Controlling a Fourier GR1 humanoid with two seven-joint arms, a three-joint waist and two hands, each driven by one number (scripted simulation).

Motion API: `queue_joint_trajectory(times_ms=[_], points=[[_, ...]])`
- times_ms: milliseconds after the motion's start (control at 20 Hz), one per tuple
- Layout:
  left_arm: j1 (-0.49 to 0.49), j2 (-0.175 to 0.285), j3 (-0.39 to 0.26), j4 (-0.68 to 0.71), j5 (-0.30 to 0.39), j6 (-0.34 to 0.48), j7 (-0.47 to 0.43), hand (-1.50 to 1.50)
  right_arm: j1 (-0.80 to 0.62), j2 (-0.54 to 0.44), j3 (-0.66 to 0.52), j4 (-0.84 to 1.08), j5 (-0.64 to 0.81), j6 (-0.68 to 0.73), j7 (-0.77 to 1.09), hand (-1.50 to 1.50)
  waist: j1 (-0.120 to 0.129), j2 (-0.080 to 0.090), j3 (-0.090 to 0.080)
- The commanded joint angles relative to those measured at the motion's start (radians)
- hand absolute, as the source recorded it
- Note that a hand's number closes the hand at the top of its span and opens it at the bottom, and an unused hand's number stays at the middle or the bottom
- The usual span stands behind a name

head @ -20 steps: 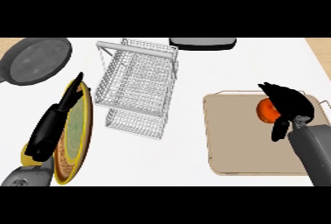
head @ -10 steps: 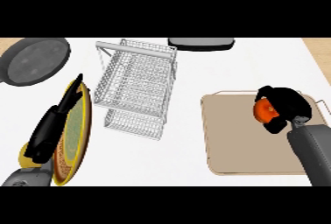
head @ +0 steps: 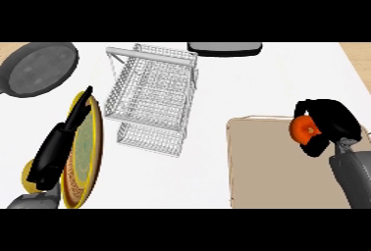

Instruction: Pick the squash from the tray and place it in the tiered basket

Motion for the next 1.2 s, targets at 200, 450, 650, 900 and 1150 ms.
queue_joint_trajectory(times_ms=[200, 450, 650, 900, 1150], points=[[-0.033, -0.020, -0.009, 0.037, -0.020, 0.000, 0.013, 0.00, 0.093, -0.001, -0.124, -0.241, -0.044, 0.021, 0.147, 1.50, -0.004, 0.001, 0.000], [-0.004, -0.022, 0.004, 0.022, -0.008, -0.005, 0.001, 0.00, 0.103, -0.010, -0.232, -0.412, -0.193, 0.101, 0.125, 1.50, -0.007, 0.000, 0.000], [-0.019, -0.016, 0.005, 0.018, -0.023, 0.000, 0.020, 0.00, 0.004, 0.093, -0.300, -0.525, -0.371, 0.206, 0.241, 1.50, -0.008, -0.003, -0.001], [-0.052, 0.018, 0.057, 0.019, 0.027, -0.043, 0.034, 0.00, -0.039, 0.002, -0.330, -0.739, -0.468, 0.355, 0.268, 1.50, -0.009, -0.002, -0.001], [-0.058, 0.020, 0.051, 0.045, 0.021, -0.056, -0.004, 0.00, -0.285, 0.084, -0.268, -0.750, -0.510, 0.378, 0.498, 1.50, 0.009, 0.002, -0.001]])
